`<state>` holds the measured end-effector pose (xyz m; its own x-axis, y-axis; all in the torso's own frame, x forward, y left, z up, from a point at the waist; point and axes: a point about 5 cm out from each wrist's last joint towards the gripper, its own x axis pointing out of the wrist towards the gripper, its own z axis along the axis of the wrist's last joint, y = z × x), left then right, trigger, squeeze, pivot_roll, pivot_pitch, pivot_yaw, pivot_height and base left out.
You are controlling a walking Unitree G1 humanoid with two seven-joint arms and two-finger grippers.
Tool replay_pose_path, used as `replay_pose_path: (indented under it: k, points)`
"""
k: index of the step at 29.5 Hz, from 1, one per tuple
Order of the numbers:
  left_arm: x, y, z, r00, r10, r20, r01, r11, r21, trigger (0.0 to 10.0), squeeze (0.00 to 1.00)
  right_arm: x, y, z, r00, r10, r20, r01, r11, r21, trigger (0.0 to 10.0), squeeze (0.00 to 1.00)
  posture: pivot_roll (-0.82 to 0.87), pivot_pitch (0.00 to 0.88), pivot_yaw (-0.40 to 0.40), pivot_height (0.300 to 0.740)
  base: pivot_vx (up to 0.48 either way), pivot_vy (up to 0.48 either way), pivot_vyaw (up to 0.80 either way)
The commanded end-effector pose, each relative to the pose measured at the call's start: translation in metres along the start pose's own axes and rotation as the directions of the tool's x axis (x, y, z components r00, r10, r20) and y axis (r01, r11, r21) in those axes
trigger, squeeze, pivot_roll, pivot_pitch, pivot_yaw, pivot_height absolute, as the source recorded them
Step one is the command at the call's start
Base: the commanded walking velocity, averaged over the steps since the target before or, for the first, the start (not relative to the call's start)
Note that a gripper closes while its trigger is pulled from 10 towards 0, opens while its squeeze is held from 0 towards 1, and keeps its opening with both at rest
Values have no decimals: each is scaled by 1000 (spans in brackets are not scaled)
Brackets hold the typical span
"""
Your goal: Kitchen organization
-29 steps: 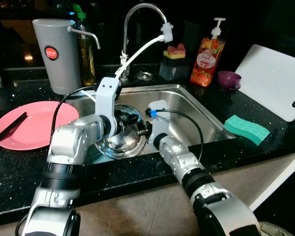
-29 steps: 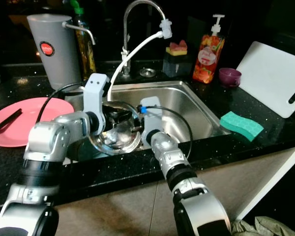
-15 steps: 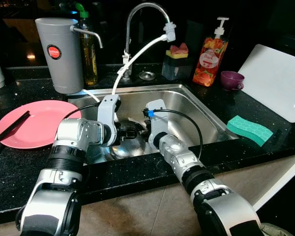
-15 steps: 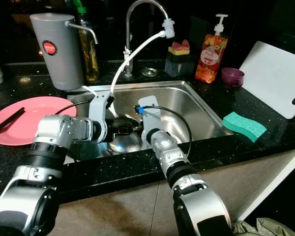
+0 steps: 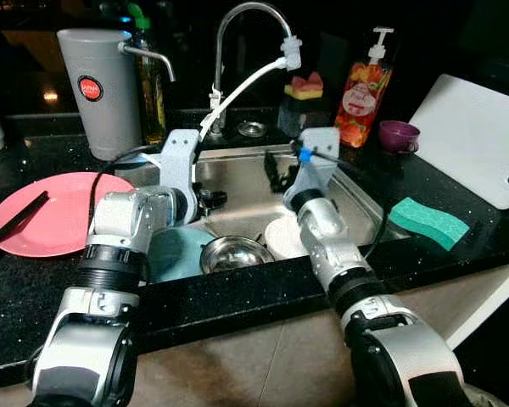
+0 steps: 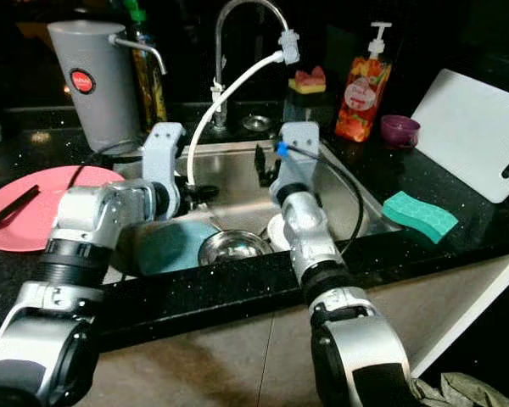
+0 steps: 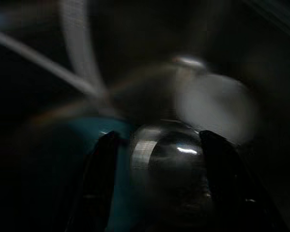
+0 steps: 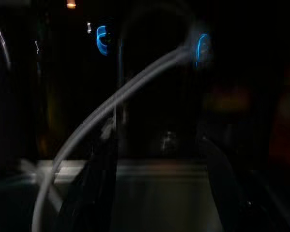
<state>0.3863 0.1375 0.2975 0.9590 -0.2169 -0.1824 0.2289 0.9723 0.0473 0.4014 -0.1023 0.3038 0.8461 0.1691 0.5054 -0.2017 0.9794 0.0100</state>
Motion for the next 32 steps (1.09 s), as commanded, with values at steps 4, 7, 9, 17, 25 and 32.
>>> replay_pose_path:
  k: [4,7,9,17,25,32]
  points:
    - [-8,16,-2,985,162,55,-166,982,85,10000,0,-8,-14,23,997,-13,80,13,1000,6,10000,0,77,101,-70,740,0,0,0]
    - [-12,19,-3,979,184,92,-192,977,88,10000,0,-18,-18,34,994,-9,112,7,1000,18,10000,0,78,101,-65,740,0,0,0]
    - [-15,22,-4,971,206,122,-219,970,103,10000,0,-24,-20,40,992,-9,126,6,1000,30,10000,0,78,100,-63,740,0,0,0]
    - [-26,34,-25,976,210,61,-216,970,113,10000,0,-58,-17,40,999,21,51,-22,999,25,10000,0,66,103,-59,740,0,0,0]
    - [-37,71,-33,941,337,-23,-331,935,127,10000,0,-66,-19,36,1000,9,3,-9,1000,28,10000,0,78,103,-53,740,0,0,0]
    - [-74,145,-22,839,544,7,-532,818,218,10000,0,-67,-16,35,1000,0,-27,2,998,61,10000,0,96,101,-55,740,0,0,0]
